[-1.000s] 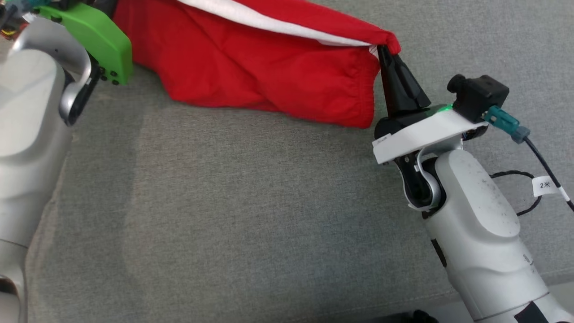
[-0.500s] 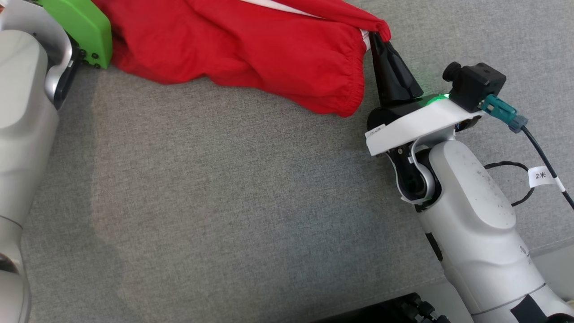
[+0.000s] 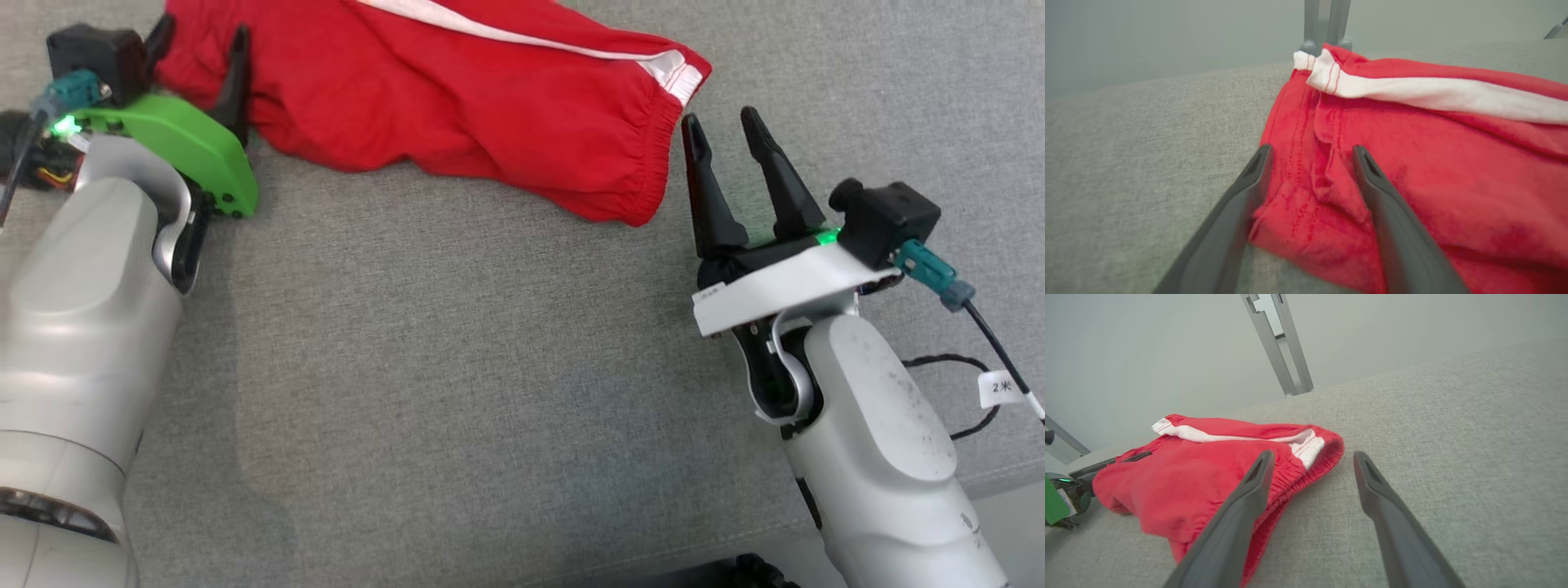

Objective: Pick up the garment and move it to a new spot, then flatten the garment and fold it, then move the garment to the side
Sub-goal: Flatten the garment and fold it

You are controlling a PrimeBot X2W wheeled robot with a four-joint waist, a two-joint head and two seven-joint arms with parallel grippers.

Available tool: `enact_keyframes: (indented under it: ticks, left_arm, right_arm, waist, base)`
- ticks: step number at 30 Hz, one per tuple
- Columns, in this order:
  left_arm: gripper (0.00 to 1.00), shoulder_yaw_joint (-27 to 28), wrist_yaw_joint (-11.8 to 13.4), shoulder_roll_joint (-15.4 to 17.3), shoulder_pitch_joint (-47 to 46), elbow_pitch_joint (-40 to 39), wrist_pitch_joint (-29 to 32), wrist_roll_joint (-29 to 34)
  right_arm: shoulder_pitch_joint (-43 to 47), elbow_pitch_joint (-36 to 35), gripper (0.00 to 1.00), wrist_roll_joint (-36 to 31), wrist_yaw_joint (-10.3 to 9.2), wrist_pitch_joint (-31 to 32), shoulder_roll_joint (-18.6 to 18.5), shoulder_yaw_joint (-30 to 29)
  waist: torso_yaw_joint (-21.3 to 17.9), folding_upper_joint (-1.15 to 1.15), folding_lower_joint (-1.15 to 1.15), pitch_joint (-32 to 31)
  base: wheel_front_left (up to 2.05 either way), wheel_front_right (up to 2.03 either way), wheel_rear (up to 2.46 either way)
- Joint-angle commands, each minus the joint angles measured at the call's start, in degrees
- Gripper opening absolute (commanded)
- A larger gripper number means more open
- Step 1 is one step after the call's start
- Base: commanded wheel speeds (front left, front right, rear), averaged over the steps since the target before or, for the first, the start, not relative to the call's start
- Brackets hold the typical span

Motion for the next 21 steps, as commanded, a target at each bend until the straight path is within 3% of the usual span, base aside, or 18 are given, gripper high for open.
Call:
enact_keyframes:
  ticks: [1,8,14,15,16,21]
  left_arm:
    - [1.0,0.32,0.69,-0.18,2.47,1.56,-0.16,-0.39]
    - [1.0,1.83,4.58,-0.32,3.88,5.65,0.01,-1.02]
    - [1.0,0.6,4.59,-1.89,5.65,8.37,0.73,-0.24]
    - [0.68,0.36,4.38,-2.24,5.96,8.79,1.41,-0.28]
    - [0.0,0.21,4.27,-2.44,6.11,9.02,1.48,-0.3]
    - [0.0,0.4,4.14,-3.19,7.23,7.85,0.43,-0.14]
  right_arm:
    - [0.98,-0.2,1.0,-0.78,-0.08,-0.01,-0.11,-0.22]
    - [2.59,-0.8,1.0,-3.14,-0.08,-0.01,-0.11,-1.2]
    - [3.46,-0.49,1.0,-3.44,-0.08,-0.01,-0.11,-1.53]
    - [3.55,-0.36,1.0,-3.51,-0.08,-0.01,-0.11,-1.67]
    - [3.58,-0.25,1.0,-3.52,-0.08,-0.01,-0.11,-1.8]
    - [4.29,0.31,1.0,-4.23,-0.08,-0.01,-0.13,-2.55]
  waist:
    - [0.39,0.0,0.0,-0.78]
    - [-0.39,0.0,0.0,-0.56]
    - [-0.44,0.0,0.0,-0.89]
    - [-0.38,0.0,0.0,-1.01]
    - [-0.31,0.0,0.0,-1.12]
    - [0.82,0.0,0.0,-2.84]
  base:
    - [0.0,0.0,0.0]
    - [0.0,0.0,0.0]
    - [0.0,0.0,0.0]
    - [0.0,0.0,0.0]
    - [0.0,0.0,0.0]
    - [0.0,0.0,0.0]
